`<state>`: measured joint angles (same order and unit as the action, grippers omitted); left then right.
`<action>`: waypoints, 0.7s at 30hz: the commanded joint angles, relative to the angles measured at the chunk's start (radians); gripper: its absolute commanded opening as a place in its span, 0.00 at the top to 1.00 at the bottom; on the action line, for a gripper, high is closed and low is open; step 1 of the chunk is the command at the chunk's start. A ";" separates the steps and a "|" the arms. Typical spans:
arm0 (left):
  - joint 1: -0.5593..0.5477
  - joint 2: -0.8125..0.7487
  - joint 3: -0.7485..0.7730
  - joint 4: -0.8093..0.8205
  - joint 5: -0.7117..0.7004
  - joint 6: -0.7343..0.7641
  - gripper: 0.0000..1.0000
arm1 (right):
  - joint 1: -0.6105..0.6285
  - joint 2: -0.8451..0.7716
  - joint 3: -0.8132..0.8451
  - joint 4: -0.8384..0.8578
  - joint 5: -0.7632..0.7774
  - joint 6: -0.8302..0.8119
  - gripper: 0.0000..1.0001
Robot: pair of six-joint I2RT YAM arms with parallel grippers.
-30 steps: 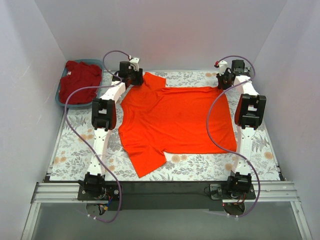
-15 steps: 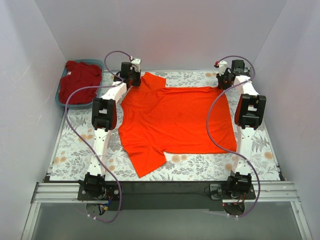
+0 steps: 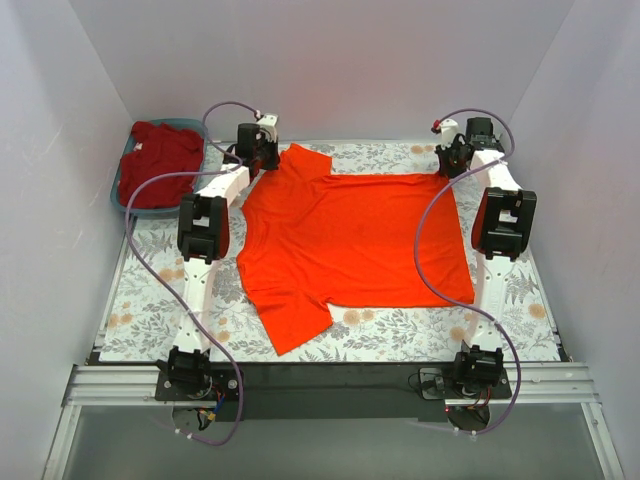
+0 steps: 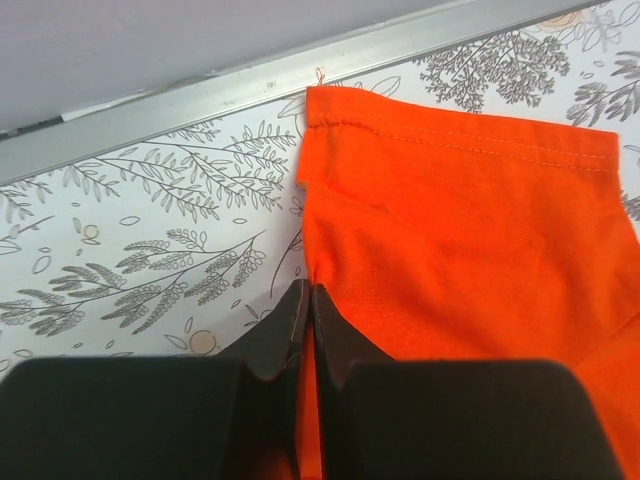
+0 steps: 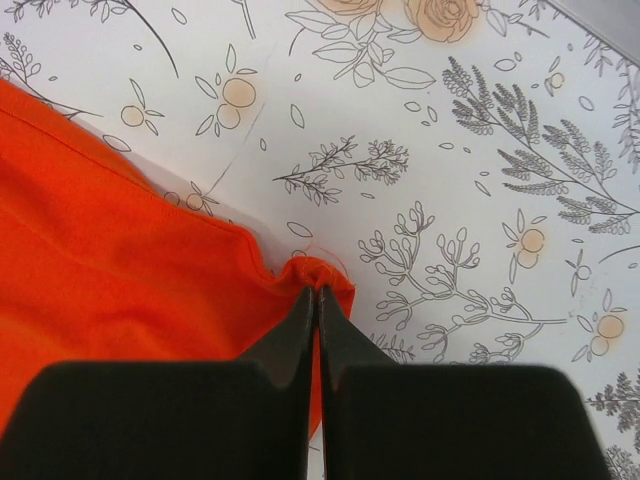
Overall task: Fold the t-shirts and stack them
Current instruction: Fold the tshirt
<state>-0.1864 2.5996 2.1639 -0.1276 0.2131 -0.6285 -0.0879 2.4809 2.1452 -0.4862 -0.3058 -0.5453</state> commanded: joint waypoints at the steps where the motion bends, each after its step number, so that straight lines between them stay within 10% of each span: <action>1: 0.019 -0.150 -0.035 0.094 0.026 0.006 1.00 | -0.013 -0.097 -0.011 0.043 -0.015 0.018 0.99; 21: 0.045 -0.483 -0.535 0.246 0.135 0.070 1.00 | -0.052 -0.243 -0.195 0.052 -0.095 -0.021 0.99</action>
<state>-0.1535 2.2295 1.6733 0.0639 0.3271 -0.5903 -0.1246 2.3211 1.9755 -0.4599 -0.3653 -0.5430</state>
